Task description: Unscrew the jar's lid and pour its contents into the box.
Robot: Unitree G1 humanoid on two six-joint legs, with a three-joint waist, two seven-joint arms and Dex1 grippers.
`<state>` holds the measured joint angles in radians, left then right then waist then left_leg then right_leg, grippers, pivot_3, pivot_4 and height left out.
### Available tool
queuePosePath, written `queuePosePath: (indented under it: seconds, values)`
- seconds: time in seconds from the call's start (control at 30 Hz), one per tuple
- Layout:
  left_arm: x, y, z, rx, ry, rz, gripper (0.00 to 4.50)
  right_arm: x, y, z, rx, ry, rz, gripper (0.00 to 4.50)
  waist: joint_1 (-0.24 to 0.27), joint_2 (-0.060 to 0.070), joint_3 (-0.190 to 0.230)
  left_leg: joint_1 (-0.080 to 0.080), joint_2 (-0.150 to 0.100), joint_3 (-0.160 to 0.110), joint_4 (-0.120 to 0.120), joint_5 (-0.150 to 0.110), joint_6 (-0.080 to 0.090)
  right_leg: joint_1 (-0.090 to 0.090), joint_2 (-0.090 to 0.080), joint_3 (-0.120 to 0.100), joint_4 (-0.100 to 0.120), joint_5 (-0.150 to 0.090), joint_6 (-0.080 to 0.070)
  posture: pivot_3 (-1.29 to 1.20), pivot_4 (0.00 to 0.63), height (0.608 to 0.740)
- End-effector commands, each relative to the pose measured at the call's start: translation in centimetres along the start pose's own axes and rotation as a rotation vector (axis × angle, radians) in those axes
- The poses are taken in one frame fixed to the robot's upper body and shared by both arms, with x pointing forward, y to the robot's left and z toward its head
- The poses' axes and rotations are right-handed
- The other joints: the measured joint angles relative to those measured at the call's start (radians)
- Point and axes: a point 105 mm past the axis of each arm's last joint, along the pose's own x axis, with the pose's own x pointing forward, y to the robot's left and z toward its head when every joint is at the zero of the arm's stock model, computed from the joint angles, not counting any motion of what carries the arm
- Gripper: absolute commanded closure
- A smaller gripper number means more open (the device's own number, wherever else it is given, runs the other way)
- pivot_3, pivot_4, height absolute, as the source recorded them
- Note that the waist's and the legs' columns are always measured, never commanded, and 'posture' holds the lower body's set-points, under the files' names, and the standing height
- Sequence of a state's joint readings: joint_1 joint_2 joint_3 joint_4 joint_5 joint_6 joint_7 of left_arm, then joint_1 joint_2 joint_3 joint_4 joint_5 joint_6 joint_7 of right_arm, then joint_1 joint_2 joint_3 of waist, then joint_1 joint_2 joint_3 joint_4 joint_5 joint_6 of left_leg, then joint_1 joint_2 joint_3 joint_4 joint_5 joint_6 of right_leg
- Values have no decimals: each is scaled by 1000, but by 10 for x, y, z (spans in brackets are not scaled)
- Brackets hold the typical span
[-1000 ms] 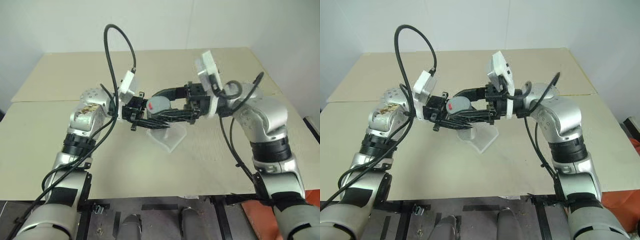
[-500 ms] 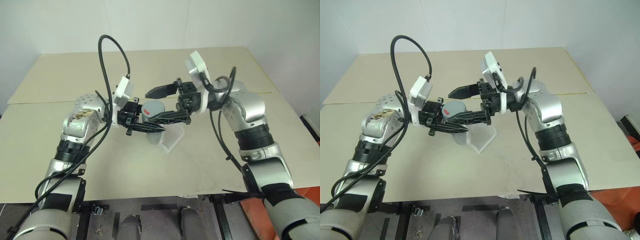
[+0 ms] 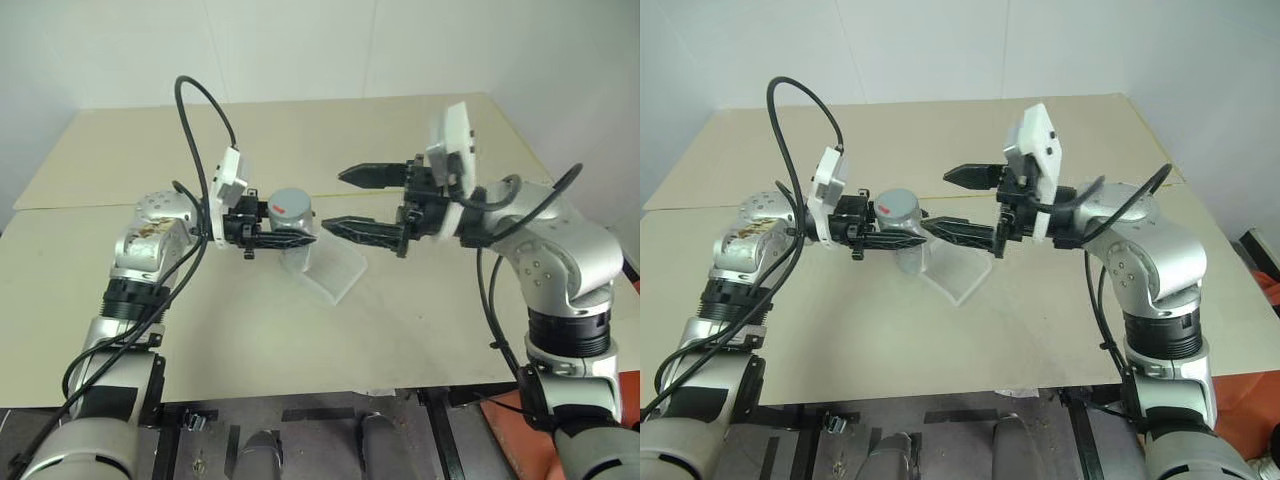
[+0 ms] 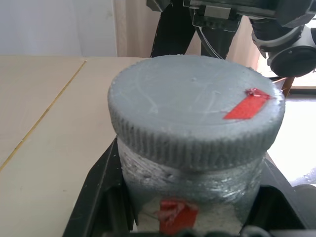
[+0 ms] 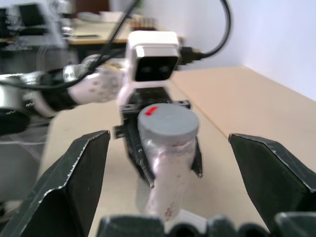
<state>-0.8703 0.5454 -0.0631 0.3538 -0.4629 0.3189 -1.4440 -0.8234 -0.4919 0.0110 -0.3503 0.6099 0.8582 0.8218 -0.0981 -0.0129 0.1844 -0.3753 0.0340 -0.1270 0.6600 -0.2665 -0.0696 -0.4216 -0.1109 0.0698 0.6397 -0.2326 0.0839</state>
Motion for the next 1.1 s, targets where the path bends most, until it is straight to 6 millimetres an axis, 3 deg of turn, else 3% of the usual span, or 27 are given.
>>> queuePosePath:
  seconds: [0.03,0.43,0.63,0.83,1.1]
  values:
    - [6,2,15,69,-13,-19,2477,15,7,12,-41,11,-55,11,1,0,0,0,0,0,0,0,0,0,0,0,0,0,0,0,150,740]
    - [10,0,17,85,-26,-41,2477,46,1,11,-47,30,-128,11,-1,0,0,0,0,0,0,0,0,0,0,0,0,0,0,0,150,740]
    - [9,-6,16,82,-25,-48,2477,49,-8,7,-39,32,-156,11,0,0,0,0,0,0,0,0,0,0,0,0,0,0,0,0,150,740]
    - [3,-7,16,87,-21,-35,2477,35,-22,-1,-35,51,-204,11,0,0,0,0,0,0,0,0,0,0,0,0,0,0,0,0,150,740]
    - [-9,-6,16,90,-3,-11,2477,-1,-48,-4,-35,89,-298,11,0,0,0,0,0,0,0,0,0,0,0,0,0,0,0,0,150,740]
